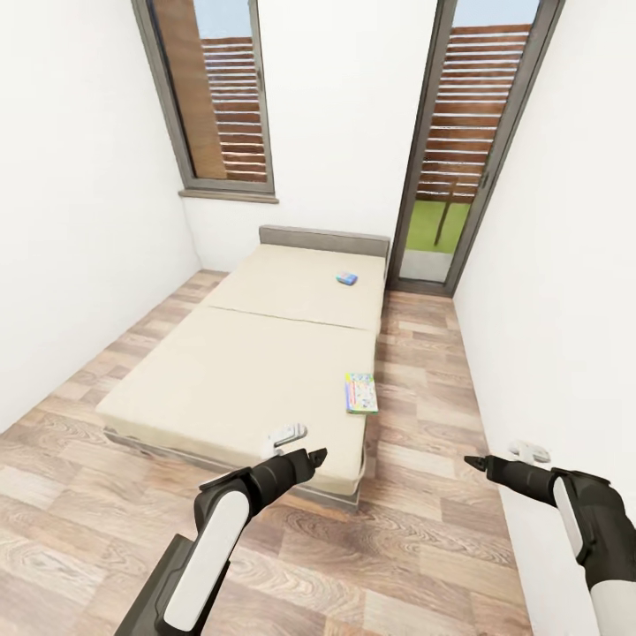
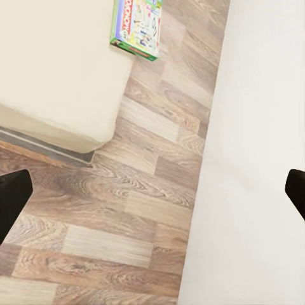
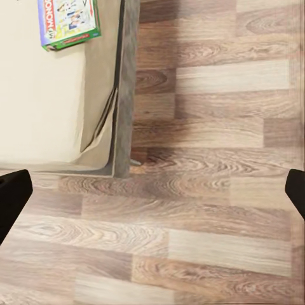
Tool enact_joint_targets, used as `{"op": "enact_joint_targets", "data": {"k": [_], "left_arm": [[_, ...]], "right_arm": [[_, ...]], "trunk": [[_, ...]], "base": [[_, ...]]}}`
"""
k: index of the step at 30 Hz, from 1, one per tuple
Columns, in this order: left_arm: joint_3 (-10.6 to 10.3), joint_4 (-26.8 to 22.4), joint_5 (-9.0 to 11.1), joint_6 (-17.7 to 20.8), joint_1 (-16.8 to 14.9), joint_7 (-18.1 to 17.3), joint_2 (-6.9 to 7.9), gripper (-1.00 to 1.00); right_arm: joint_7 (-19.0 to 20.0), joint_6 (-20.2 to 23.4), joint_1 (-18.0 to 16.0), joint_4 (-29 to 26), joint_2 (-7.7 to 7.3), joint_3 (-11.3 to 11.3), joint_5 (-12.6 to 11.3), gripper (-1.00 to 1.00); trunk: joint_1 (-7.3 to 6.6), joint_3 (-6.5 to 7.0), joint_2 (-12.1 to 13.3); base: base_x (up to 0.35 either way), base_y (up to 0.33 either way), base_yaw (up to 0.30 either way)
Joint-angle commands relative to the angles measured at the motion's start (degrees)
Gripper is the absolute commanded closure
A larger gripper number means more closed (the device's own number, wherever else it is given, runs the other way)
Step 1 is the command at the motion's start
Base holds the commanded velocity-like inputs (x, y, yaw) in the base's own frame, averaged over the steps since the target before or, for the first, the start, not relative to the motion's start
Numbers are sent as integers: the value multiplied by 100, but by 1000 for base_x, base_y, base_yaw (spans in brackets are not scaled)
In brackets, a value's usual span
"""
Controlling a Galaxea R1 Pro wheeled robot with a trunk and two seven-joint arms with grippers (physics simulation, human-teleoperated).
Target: Put all the toys in the child's room - the three board games (two on the bed and one on the table), the two jigsaw puzzles on the table, and the tennis ball on the table - inside the toy box on the table in the child's room.
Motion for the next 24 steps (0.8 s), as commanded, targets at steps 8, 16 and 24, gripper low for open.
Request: {"op": "enact_joint_targets", "data": {"k": [8, 16, 24], "left_arm": [[-2, -7, 46, 14, -7, 61, 6, -100], [19, -7, 28, 16, -8, 59, 16, -100], [44, -7, 18, 16, 5, 64, 27, -100]], "right_arm": [[-61, 26, -68, 179, -16, -6, -4, -100], [-78, 28, -87, 286, -16, 10, -15, -100], [-76, 19, -90, 323, -1, 45, -16, -100]], "trunk": [[3, -11, -12], [3, -11, -12], [3, -11, -12]], "base": [[6, 3, -65], [148, -59, -19], [252, -104, -6]]}}
